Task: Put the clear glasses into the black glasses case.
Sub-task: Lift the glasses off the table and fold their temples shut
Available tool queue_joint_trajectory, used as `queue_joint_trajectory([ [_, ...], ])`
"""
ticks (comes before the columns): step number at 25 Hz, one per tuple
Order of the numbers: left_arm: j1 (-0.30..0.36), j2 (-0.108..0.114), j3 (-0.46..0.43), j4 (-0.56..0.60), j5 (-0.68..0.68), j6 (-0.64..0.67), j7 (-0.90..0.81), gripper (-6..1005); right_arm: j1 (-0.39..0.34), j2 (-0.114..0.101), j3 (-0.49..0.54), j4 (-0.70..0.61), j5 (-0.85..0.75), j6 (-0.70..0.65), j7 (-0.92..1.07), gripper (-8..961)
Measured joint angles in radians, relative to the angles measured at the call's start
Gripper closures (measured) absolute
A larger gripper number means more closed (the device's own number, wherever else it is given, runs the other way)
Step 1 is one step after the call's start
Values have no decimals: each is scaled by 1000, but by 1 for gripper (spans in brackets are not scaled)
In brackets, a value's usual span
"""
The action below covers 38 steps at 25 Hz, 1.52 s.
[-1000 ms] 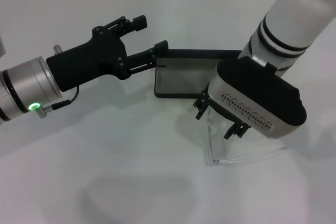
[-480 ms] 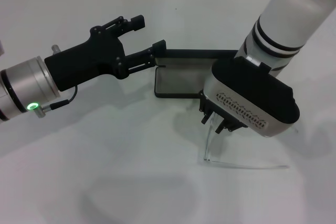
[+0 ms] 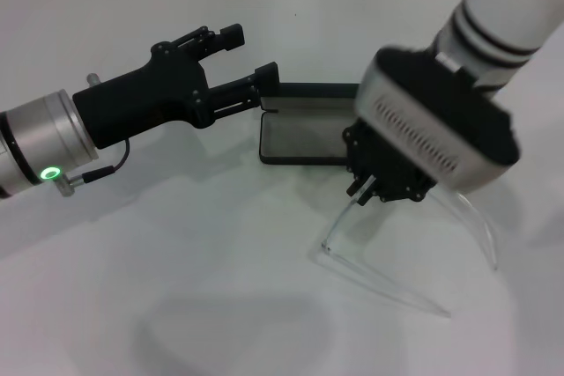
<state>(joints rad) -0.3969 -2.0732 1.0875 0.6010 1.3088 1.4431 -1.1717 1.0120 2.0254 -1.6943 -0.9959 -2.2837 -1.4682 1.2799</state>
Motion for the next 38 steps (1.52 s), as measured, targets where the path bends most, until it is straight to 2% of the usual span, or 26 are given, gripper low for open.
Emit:
queue_joint_trajectory([
  [3, 2, 5, -3, 0, -3, 22, -5, 189, -40, -2, 134, -36, 5, -72, -11, 879],
  [6, 4, 8, -17, 0, -7, 69, 6, 191, -108, -4, 266, -81, 24, -104, -35, 886],
  [10, 0, 14, -35, 0, -10, 121, 33, 193, -214, -2, 426, -88, 180, -68, -49, 890],
  [14, -18, 28, -49, 0, -12, 136, 53, 195, -331, -2, 469, -34, 419, 59, -64, 890],
  [18, -46, 39, -77, -6, -12, 153, 66, 196, -419, -1, 477, 56, 636, 118, -106, 890],
  [22, -79, 43, -91, -18, -12, 160, 80, 197, -427, -8, 525, 183, 786, 127, -122, 890],
  [26, -116, 44, -85, -16, -4, 180, 80, 197, -403, -12, 579, 285, 819, 93, -85, 891],
  [30, -142, 43, -81, -18, -3, 183, 81, 196, -374, -35, 587, 327, 811, 77, 66, 891],
  [35, -173, 37, -81, -20, 6, 175, 82, 196, -314, -88, 568, 372, 749, 9, 229, 891],
  [38, -188, 36, -81, -21, 11, 171, 85, 197, -282, -96, 568, 389, 683, -3, 295, 891],
])
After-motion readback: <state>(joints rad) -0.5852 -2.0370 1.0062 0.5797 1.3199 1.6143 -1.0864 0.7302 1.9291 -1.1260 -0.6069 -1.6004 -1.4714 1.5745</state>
